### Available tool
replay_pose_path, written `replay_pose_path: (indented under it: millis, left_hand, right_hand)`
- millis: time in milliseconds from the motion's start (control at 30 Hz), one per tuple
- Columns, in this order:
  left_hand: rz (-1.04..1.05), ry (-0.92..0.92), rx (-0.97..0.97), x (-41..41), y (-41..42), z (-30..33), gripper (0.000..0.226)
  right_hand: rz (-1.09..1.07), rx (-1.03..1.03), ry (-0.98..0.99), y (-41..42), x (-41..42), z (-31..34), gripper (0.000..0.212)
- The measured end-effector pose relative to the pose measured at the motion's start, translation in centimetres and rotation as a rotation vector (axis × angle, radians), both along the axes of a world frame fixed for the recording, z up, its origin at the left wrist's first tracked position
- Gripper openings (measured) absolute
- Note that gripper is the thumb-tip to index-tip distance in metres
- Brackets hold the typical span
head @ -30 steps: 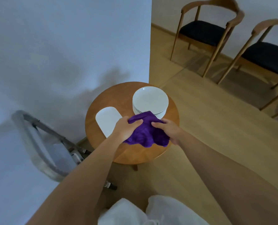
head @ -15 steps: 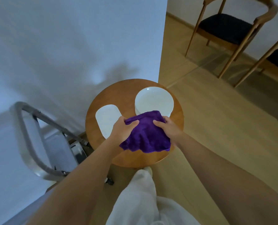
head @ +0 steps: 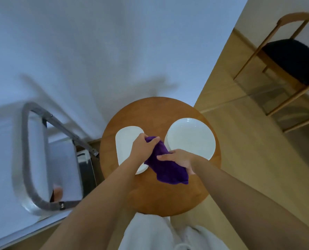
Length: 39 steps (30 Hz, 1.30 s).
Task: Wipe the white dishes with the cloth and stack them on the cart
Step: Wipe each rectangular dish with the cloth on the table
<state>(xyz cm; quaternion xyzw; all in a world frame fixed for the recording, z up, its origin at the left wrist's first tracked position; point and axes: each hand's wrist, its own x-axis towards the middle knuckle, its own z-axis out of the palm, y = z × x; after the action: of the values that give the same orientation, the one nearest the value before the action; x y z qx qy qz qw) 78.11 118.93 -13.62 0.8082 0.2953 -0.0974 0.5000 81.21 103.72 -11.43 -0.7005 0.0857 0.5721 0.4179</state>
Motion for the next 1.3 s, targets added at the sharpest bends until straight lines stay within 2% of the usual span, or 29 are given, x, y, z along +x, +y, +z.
replay_pose_path:
  millis: [67, 267, 367, 467, 633, 800, 967, 1133, 1300]
  left_hand:
    - [0.062, 0.014, -0.034, 0.0, 1.1, -0.7, 0.026]
    - [0.351, 0.042, -0.051, -1.9, 4.7, -3.3, 0.028]
    - [0.471, 0.189, 0.046, -4.6, 5.8, -5.2, 0.03]
    - [0.437, 0.347, 0.082, -6.9, 6.1, -7.3, 0.032]
    - [0.449, 0.443, 0.08, -7.4, 5.0, -9.2, 0.037]
    - [0.432, 0.494, 0.137, -5.6, 4.6, -10.7, 0.044]
    - [0.44, 0.482, 0.155, -5.2, 5.3, -11.3, 0.034]
    - [0.402, 0.517, 0.258, -5.4, 5.6, -10.5, 0.021]
    - [0.349, 0.517, 0.349, -5.4, 5.5, -9.7, 0.018]
  right_hand:
    - [0.017, -0.04, -0.03, 1.2, 1.0, -0.2, 0.055]
    - [0.002, 0.023, -0.045, 3.6, 2.4, -1.5, 0.04]
    - [-0.102, 0.071, -0.026, 4.5, 2.6, -2.5, 0.038]
    - [-0.162, 0.086, -0.034, 5.1, 2.9, -3.5, 0.039]
    - [-0.126, 0.105, -0.049, 5.9, 3.4, -4.8, 0.038]
    - [-0.133, 0.116, -0.056, 6.6, 4.1, -6.3, 0.037]
    - [-0.116, 0.138, -0.049, 6.7, 4.4, -6.9, 0.027]
    - [-0.039, 0.149, -0.134, 6.7, 4.6, -6.7, 0.019]
    - [0.002, 0.158, -0.191, 6.1, 4.9, -6.2, 0.022]
